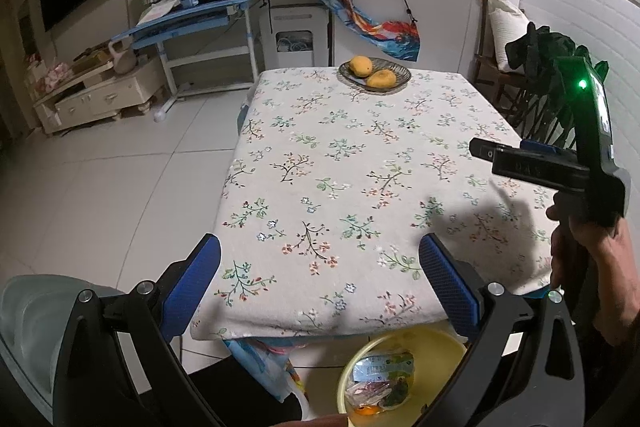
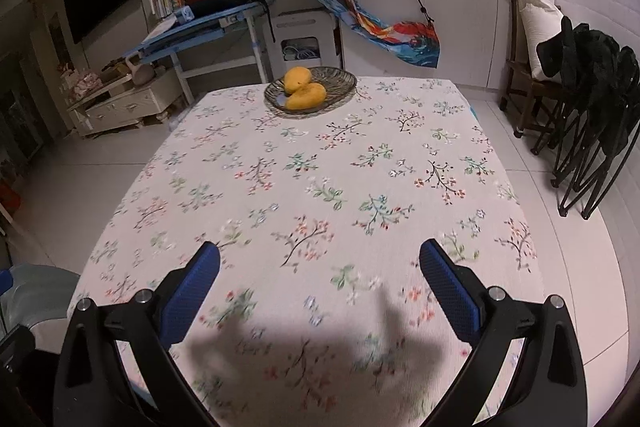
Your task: Collect trash
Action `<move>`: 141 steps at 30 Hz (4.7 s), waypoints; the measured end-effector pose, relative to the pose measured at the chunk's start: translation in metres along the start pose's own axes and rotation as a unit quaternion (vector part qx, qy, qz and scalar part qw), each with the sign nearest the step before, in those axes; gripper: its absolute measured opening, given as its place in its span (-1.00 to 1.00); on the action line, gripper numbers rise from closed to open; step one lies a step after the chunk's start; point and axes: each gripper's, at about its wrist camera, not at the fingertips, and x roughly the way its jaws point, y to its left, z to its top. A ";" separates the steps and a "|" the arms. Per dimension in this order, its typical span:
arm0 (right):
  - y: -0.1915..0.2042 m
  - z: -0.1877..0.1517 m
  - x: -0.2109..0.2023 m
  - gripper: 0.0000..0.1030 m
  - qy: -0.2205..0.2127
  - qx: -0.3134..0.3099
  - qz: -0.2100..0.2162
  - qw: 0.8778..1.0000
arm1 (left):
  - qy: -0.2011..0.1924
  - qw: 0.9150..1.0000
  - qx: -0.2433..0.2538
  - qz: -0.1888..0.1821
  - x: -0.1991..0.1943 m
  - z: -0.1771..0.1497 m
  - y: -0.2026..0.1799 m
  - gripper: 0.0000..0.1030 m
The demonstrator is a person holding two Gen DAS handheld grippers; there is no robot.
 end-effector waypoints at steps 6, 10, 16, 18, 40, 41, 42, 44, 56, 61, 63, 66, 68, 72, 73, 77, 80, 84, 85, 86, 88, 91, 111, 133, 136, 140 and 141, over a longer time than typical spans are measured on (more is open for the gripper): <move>-0.008 0.011 0.021 0.86 0.016 0.001 -0.011 1.000 | 0.007 1.000 -0.004 0.004 0.012 0.004 0.005 0.86; -0.016 0.019 0.037 0.86 0.033 0.003 -0.018 0.999 | 0.009 1.000 -0.010 0.012 0.017 0.003 0.009 0.86; -0.022 0.025 0.050 0.86 0.044 0.007 -0.022 0.999 | 0.007 1.000 -0.020 0.022 0.023 0.004 0.014 0.86; -0.023 0.025 0.052 0.86 0.045 0.009 -0.022 0.999 | 0.010 0.999 -0.024 0.022 0.025 0.005 0.016 0.86; -0.029 0.026 0.074 0.86 0.068 0.010 -0.023 0.997 | 0.007 0.999 -0.011 0.029 0.032 0.007 0.014 0.86; -0.030 0.026 0.074 0.86 0.068 0.010 -0.023 0.997 | 0.010 0.999 -0.013 0.029 0.033 0.007 0.015 0.86; -0.030 0.026 0.075 0.86 0.068 0.010 -0.023 0.997 | 0.011 0.999 -0.014 0.030 0.034 0.007 0.016 0.86; -0.030 0.026 0.076 0.86 0.069 0.011 -0.024 0.997 | 0.012 0.999 -0.012 0.031 0.035 0.007 0.015 0.86; -0.039 0.030 0.088 0.86 0.082 0.018 -0.029 0.996 | 0.020 0.999 -0.008 0.027 0.042 0.008 0.013 0.86; -0.036 0.030 0.089 0.86 0.084 0.009 -0.034 0.996 | 0.021 0.999 -0.006 0.026 0.044 0.008 0.012 0.86; -0.035 0.030 0.089 0.86 0.085 0.006 -0.035 0.996 | 0.022 0.999 -0.006 0.026 0.046 0.009 0.011 0.86; -0.034 0.031 0.090 0.86 0.087 0.001 -0.039 0.995 | 0.021 0.999 -0.006 0.026 0.046 0.009 0.011 0.86; -0.033 0.031 0.091 0.86 0.089 -0.004 -0.042 0.995 | 0.022 0.999 -0.006 0.026 0.045 0.009 0.011 0.86; -0.032 0.032 0.093 0.86 0.090 -0.009 -0.043 0.995 | 0.023 0.999 -0.005 0.025 0.049 0.011 0.010 0.86; -0.032 0.032 0.094 0.86 0.090 -0.010 -0.044 0.995 | 0.024 0.999 -0.005 0.025 0.049 0.010 0.010 0.86; -0.031 0.034 0.095 0.86 0.092 -0.015 -0.049 0.994 | 0.024 0.999 -0.006 0.024 0.051 0.011 0.009 0.86; -0.030 0.034 0.096 0.86 0.093 -0.019 -0.052 0.994 | 0.024 0.999 -0.005 0.025 0.051 0.011 0.009 0.86; -0.030 0.034 0.097 0.86 0.094 -0.020 -0.053 0.994 | 0.025 0.999 -0.005 0.024 0.054 0.012 0.008 0.86; -0.030 0.034 0.097 0.86 0.094 -0.021 -0.054 0.994 | 0.025 0.999 -0.006 0.024 0.054 0.012 0.008 0.86; -0.030 0.034 0.097 0.86 0.094 -0.022 -0.054 0.994 | 0.025 0.999 -0.006 0.024 0.055 0.012 0.007 0.86; -0.030 0.034 0.097 0.86 0.095 -0.023 -0.055 0.994 | 0.025 0.999 -0.005 0.024 0.054 0.012 0.007 0.86; -0.030 0.034 0.097 0.86 0.095 -0.023 -0.056 0.994 | 0.025 0.999 -0.005 0.025 0.054 0.012 0.007 0.86; -0.033 0.034 0.098 0.87 0.097 -0.024 -0.072 0.992 | 0.026 0.999 -0.005 0.024 0.055 0.013 0.007 0.86; -0.032 0.034 0.097 0.87 0.097 -0.024 -0.072 0.992 | 0.023 1.000 -0.003 0.015 0.056 0.007 -0.002 0.86; -0.032 0.034 0.097 0.87 0.097 -0.024 -0.072 0.992 | 0.022 1.000 -0.004 0.014 0.052 0.004 -0.002 0.86; -0.032 0.034 0.098 0.87 0.097 -0.024 -0.072 0.992 | 0.024 1.000 -0.005 0.013 0.048 0.000 0.001 0.86; -0.032 0.034 0.097 0.87 0.097 -0.024 -0.072 0.992 | 0.024 1.000 -0.005 0.013 0.047 -0.001 0.001 0.86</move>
